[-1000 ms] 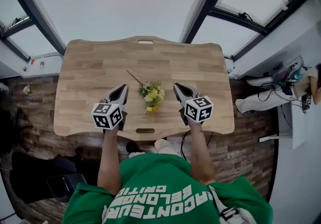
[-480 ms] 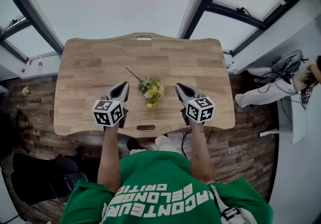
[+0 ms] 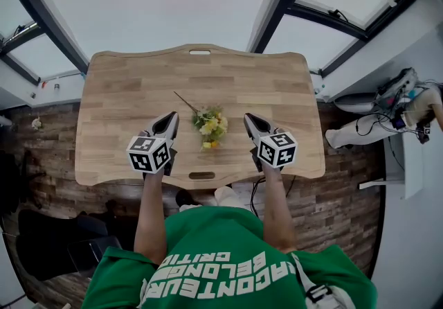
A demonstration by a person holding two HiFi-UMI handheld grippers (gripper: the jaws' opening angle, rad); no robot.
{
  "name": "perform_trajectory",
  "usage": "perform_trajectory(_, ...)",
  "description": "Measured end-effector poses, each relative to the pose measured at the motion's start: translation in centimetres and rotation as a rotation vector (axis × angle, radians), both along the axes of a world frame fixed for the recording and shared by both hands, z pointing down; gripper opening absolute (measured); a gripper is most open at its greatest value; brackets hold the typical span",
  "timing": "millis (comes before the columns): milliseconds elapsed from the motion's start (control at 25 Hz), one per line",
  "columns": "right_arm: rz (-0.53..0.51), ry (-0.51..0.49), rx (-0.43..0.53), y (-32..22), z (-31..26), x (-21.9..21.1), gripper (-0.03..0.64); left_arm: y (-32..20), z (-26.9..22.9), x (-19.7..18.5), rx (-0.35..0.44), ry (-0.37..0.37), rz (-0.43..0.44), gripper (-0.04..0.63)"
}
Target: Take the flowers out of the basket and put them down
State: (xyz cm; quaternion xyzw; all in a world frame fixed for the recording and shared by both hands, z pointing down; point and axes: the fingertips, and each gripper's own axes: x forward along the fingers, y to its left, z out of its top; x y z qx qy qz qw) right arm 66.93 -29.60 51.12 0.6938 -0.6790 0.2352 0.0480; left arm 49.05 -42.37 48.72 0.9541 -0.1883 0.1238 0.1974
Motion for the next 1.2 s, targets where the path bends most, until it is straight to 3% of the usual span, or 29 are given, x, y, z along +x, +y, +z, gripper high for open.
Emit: perform_trajectory(1200, -0.013, -0.007, -0.021, -0.3, 1.0, 0.4, 0.006, -0.1, 1.3, -0.2, -0.027, -0.033, -0.02, 0.018)
